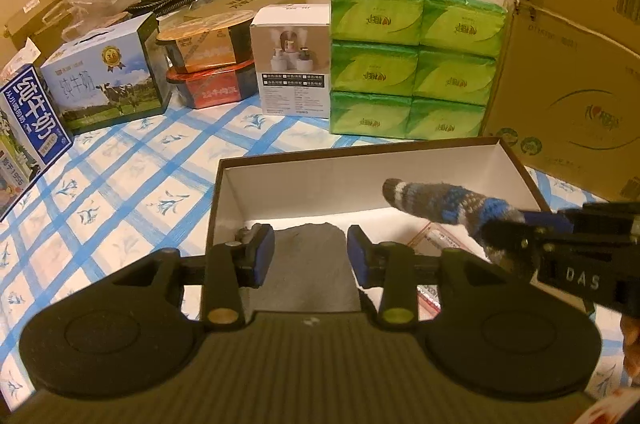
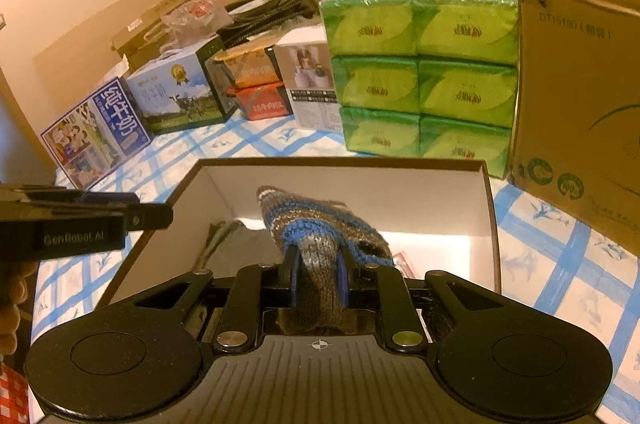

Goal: Organize soft objects
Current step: 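Open the left tool to drop the grey cloth into the box, then open the right tool to drop the striped sock into the box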

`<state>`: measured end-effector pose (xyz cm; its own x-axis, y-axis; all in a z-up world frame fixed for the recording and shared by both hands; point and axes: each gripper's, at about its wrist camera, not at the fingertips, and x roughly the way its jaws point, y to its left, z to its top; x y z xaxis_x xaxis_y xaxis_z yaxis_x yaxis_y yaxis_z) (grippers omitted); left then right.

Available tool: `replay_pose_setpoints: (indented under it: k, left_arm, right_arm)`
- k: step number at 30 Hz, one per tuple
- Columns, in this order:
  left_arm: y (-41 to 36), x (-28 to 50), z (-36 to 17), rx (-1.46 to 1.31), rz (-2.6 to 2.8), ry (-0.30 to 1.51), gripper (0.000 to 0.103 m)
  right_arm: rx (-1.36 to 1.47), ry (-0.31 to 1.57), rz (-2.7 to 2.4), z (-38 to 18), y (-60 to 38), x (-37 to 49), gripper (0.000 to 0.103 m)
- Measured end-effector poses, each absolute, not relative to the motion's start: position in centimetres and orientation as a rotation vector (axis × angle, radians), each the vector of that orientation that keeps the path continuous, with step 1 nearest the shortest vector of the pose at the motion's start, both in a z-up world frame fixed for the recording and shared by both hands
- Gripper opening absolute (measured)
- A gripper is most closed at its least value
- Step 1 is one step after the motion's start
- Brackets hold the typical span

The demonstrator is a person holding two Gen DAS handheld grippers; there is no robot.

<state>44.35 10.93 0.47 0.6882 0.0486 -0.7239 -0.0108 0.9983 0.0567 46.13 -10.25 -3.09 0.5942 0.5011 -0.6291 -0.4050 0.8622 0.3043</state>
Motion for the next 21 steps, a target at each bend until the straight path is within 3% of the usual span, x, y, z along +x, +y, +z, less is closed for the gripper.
replay_pose_setpoints:
  k: [6,21]
  left_arm:
    - [11.4,43.3,0.8,0.045,0.035,0.810,0.046]
    - [11.6,39.9,2.3,0.024,0.033,0.802,0.056]
  right_arm:
    - [0.093,0.735,0.522,-2.1,-9.6,45.5,0.055]
    - [0.056,0.709,0.539,-0.6,-10.0,43.1,0.059]
